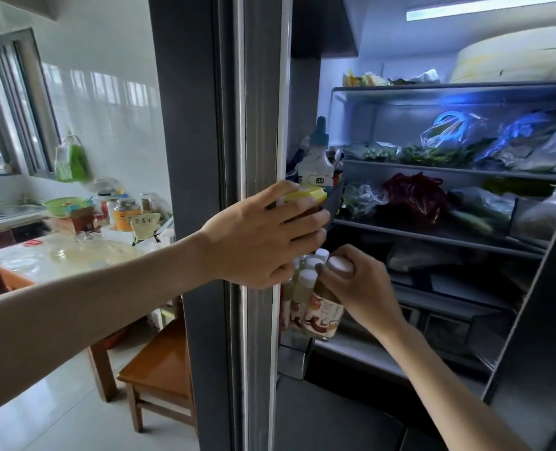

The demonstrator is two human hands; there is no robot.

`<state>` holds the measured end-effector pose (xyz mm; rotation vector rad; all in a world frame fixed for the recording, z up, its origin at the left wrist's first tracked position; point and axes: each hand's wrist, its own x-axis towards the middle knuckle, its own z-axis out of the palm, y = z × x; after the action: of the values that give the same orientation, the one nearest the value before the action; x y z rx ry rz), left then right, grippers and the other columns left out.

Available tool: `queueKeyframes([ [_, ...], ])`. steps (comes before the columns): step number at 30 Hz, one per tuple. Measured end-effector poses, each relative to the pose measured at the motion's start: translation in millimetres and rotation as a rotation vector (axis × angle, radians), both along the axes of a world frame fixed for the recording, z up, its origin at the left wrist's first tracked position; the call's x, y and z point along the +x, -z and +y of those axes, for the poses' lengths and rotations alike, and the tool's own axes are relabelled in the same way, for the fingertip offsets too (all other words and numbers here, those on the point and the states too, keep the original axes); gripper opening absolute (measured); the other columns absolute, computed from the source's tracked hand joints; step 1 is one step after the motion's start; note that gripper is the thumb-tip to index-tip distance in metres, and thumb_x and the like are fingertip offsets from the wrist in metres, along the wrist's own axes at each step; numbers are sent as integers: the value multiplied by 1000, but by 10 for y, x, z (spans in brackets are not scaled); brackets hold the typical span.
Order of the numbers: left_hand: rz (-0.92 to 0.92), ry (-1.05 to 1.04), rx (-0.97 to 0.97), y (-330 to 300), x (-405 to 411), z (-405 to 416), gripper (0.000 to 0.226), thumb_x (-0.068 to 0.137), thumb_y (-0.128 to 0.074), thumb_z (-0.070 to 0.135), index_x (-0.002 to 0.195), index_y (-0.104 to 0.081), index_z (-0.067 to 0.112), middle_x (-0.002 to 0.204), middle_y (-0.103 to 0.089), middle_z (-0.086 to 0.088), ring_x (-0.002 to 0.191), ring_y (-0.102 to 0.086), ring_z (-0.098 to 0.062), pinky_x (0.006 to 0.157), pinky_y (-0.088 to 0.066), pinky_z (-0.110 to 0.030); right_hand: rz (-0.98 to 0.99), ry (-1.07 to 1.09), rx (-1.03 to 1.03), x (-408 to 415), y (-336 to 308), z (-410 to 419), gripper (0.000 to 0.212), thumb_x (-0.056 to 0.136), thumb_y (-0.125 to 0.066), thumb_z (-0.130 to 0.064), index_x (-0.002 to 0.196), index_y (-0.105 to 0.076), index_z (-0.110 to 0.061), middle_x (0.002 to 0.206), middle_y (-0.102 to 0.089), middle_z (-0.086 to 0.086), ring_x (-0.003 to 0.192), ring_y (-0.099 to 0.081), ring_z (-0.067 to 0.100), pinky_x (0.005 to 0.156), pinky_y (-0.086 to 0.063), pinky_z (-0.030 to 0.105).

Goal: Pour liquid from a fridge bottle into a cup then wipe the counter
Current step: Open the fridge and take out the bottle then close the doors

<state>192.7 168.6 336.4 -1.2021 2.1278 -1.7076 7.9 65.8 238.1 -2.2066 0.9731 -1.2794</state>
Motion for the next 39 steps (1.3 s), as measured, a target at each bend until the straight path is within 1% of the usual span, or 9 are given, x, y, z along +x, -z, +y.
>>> queueKeyframes([
  [5,7,53,7,15,-61,-67,49,97,-31,39,130,-52,10,143,-50,-11,133,-46,-35,117,-21,-53,75,210,-302,-229,-250,259,22,79,-79,-41,83,-61,-28,77,-63,-13,67,-60,7,56,-50,31],
  [8,-13,54,-14,-7,-197,-111,52,96,-34,42,128,-56,8,140,-52,-14,130,-47,-38,115,-17,-53,63,302,-446,-311,-335,426,22,81,-79,-38,87,-64,-23,81,-64,-11,65,-60,11,53,-51,33],
  [14,-29,97,19,-63,-714,-303,46,94,-39,46,107,-67,12,110,-62,-11,107,-57,-36,110,-25,-53,117,429,-447,-477,-297,659,24,78,-74,-41,82,-60,-22,78,-62,-9,62,-59,14,51,-48,33],
  [17,54,204,14,-92,-930,-344,42,94,-45,43,113,-67,13,116,-64,-10,114,-58,-33,116,-29,-52,164,530,-423,-664,-267,709,26,77,-69,-43,82,-59,-20,81,-64,-7,65,-62,20,54,-51,36],
  [20,284,355,-110,-98,-1016,-220,44,94,-36,37,114,-65,11,128,-61,-11,133,-48,-30,123,-13,-57,211,611,-421,-896,-241,754,24,81,-70,-42,86,-59,-21,84,-64,-6,65,-63,20,55,-50,32],
  [23,445,318,-214,-4,-905,-214,50,94,-35,36,133,-56,15,154,-42,-11,149,-29,-28,121,-3,-65,231,651,-381,-1102,-226,799,22,83,-70,-41,87,-61,-22,81,-63,-7,62,-61,17,53,-44,27],
  [26,555,420,-270,166,-867,-361,53,96,-37,31,146,-50,17,162,-32,-11,152,-25,-28,120,1,-66,240,684,-375,-1304,-210,828,21,83,-72,-39,89,-63,-21,79,-63,-7,62,-62,17,51,-48,29],
  [31,629,681,-271,198,-1235,-705,48,95,-38,19,138,-60,14,153,-46,-12,146,-38,-28,121,-1,-63,279,774,-363,-1577,-239,797,22,81,-74,-40,89,-62,-23,81,-63,-7,63,-63,18,52,-52,34],
  [39,625,603,-132,337,-1815,-1554,65,90,-49,11,154,-37,13,164,-26,-8,154,-17,-25,123,-2,-61,202,875,-311,-2022,-260,760,26,76,-75,-44,78,-56,-27,72,-62,-12,62,-58,10,51,-42,24],
])
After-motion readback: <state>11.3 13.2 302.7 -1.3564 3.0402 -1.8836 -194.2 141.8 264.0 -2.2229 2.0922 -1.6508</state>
